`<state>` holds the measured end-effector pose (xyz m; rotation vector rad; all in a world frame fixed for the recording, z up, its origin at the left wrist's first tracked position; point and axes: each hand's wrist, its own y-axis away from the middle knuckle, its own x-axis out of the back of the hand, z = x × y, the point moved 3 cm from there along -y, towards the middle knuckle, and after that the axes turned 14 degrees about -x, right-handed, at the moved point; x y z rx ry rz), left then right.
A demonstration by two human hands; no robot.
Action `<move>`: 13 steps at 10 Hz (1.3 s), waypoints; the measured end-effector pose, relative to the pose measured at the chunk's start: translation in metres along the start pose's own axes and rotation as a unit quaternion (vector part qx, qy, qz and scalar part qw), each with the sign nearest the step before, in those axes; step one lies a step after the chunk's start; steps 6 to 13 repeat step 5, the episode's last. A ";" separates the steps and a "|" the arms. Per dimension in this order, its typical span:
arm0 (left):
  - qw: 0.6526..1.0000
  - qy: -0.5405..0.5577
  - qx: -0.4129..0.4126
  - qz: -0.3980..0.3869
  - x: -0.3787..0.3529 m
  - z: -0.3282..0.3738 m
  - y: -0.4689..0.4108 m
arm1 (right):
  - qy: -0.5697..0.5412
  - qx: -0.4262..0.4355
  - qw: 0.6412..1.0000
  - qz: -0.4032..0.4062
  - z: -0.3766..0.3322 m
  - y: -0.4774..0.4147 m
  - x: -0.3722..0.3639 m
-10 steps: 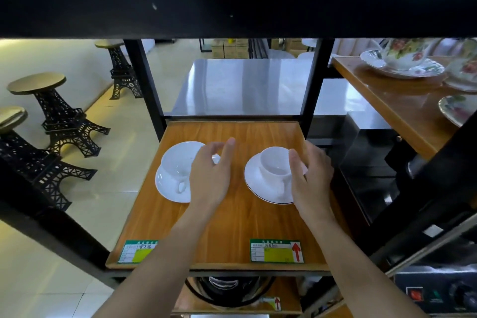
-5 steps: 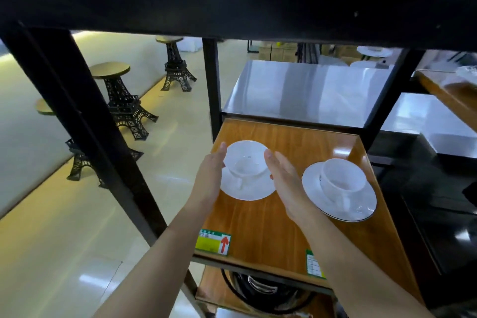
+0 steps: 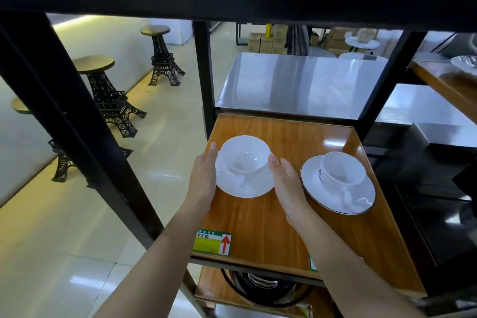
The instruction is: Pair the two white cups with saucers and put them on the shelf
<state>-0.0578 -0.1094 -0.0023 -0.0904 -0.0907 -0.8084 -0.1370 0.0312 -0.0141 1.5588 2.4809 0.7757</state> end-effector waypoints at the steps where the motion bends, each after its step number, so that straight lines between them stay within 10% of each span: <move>1: 1.000 -0.001 -0.013 -0.002 -0.002 -0.003 0.000 | -0.019 -0.003 1.000 0.004 -0.001 0.003 0.001; 13: 0.999 -0.011 -0.031 0.016 0.003 -0.010 0.009 | -0.009 0.004 1.000 0.024 0.006 0.017 0.005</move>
